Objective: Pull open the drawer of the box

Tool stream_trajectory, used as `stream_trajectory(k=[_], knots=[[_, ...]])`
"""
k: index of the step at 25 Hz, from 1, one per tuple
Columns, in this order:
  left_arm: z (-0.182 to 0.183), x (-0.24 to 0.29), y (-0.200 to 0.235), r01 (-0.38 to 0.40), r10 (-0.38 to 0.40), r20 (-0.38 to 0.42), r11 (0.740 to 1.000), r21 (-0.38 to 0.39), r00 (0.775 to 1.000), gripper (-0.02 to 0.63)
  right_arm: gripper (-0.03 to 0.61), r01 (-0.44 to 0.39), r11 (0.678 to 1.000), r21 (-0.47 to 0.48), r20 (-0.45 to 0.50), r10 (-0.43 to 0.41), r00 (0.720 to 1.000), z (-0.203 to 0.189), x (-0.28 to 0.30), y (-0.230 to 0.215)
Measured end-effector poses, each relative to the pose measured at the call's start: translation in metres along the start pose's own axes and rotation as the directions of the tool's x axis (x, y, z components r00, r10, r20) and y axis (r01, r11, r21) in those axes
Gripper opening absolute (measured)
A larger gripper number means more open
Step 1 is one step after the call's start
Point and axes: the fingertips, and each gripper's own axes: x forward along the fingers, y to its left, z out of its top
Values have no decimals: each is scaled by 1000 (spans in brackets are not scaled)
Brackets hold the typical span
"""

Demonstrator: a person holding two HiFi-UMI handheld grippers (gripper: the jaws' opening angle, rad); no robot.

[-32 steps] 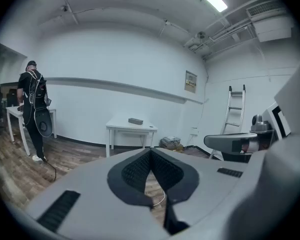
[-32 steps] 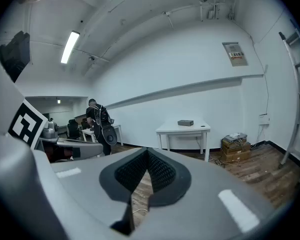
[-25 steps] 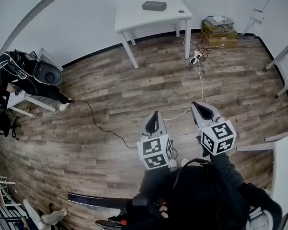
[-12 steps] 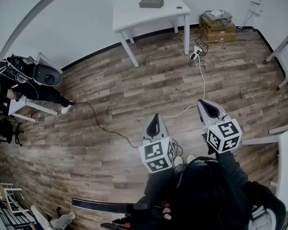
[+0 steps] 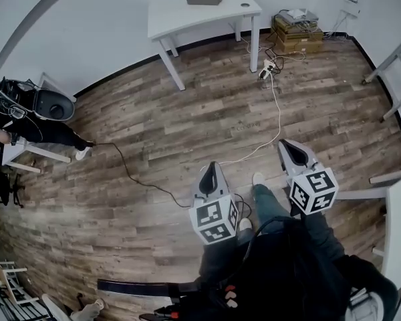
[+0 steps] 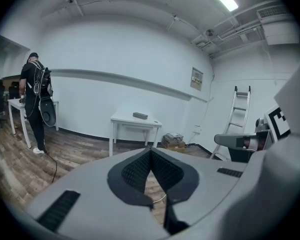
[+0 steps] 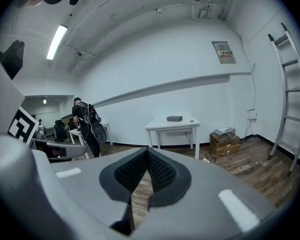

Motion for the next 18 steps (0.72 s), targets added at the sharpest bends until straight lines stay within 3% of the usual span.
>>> stream_trajectory(k=[6,13,18], knots=[[26,93,8,-37,38,6,999,-11,999,-6,-5,-34,999,-11,10,34,999,25,85,-51],[118,244,1,-62,62,47,998,1,997,-6,-5,-120,992,-45,7,120,993,102,206,-132],[159,335,-27,-36,36,58,999,5,998,-6,-6,-164,983,-84,1,165,986,141,271,-188]])
